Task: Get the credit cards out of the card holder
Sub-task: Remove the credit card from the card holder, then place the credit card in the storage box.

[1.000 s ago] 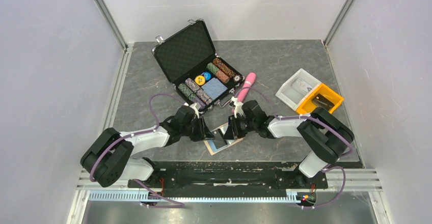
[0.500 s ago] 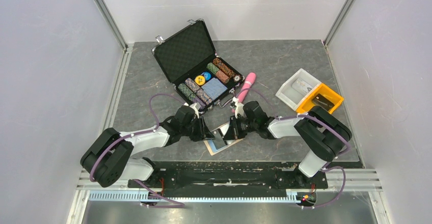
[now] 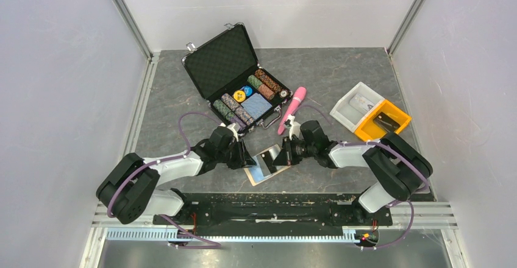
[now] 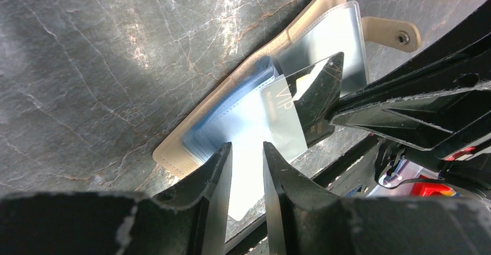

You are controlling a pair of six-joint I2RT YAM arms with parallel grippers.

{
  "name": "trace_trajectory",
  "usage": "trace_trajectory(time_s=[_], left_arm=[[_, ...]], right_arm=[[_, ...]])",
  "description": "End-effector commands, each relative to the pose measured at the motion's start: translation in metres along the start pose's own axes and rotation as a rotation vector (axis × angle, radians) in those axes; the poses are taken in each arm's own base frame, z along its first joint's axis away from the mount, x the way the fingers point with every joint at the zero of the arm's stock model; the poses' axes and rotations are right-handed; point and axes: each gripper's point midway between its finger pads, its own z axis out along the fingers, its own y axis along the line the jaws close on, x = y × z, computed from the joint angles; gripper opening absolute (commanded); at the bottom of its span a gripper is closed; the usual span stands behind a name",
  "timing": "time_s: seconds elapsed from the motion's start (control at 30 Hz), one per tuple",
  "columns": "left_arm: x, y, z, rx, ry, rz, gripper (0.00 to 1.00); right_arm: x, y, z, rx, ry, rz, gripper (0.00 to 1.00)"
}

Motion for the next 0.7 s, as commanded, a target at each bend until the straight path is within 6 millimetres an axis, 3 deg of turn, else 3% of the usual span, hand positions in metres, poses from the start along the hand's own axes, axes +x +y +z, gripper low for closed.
trace_trajectory(time_s=[0.0,0.13,0.37,0.53,0.67], left_arm=[[0.006,0.028,-0.001,-0.111,-0.001,0.007,0.34],[0.004,0.018,-0.007,-0.089,0.001,0.0,0.36],[-0.011,-0.029,-0.025,0.046,-0.009,0.018,0.52],[-0.02,-0.062,-0.041,0.149,-0.01,0.076,0.61],[-0.029,-0.079,-0.055,0.177,-0.012,0.148,0.66]], right_arm=[[-0.002,-0.003,-0.011,0.004,-0.012,-0.014,0.0],[-0.011,-0.009,-0.024,0.033,-0.043,-0.016,0.0],[-0.031,-0.018,-0.052,0.076,-0.071,-0.087,0.0],[-0.043,0.0,-0.064,0.032,-0.064,-0.196,0.0],[-0.039,0.021,-0.072,-0.058,-0.037,-0.238,0.0]])
